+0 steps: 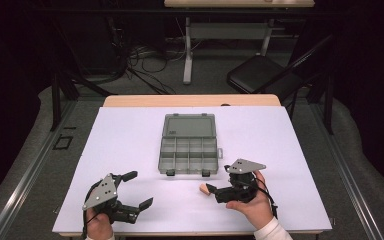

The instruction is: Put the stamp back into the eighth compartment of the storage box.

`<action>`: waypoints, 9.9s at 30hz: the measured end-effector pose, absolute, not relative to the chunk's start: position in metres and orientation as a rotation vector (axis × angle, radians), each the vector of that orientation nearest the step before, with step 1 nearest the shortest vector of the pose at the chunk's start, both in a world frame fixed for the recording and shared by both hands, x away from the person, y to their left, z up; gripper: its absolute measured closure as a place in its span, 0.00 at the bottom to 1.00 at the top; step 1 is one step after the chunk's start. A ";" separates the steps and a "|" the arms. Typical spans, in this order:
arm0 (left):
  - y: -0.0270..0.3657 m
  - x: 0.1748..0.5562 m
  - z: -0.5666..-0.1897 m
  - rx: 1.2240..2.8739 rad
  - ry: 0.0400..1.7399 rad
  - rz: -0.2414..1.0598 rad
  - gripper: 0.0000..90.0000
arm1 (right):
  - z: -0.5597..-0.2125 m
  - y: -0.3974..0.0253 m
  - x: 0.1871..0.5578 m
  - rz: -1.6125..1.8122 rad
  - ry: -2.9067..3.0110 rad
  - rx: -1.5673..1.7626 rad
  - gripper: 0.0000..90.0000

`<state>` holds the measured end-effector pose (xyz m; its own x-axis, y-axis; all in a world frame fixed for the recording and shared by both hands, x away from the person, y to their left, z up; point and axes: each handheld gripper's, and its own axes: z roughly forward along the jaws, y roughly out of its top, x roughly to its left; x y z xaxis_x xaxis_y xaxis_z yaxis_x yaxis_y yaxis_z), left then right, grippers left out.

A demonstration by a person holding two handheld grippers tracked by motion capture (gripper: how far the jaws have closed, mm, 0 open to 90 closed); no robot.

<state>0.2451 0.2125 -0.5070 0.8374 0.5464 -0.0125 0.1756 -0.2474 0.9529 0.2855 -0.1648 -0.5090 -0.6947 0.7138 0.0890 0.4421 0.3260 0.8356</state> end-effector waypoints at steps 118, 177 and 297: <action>0.220 0.252 -0.512 1.808 0.593 0.368 0.09 | -0.542 -0.154 0.287 1.259 2.314 0.952 0.85; 0.219 0.253 -0.514 1.813 0.615 0.370 0.10 | -0.517 -0.149 0.345 1.226 2.236 1.042 0.85; 0.218 0.254 -0.515 1.828 0.616 0.368 0.10 | -0.537 -0.136 0.371 1.054 2.335 1.118 0.80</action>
<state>0.2544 0.2176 -0.5152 0.8156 0.5765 -0.0486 0.2306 -0.2469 0.9412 0.3707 -0.1363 -0.5367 -0.6303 0.7763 0.0090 0.5202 0.4137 0.7471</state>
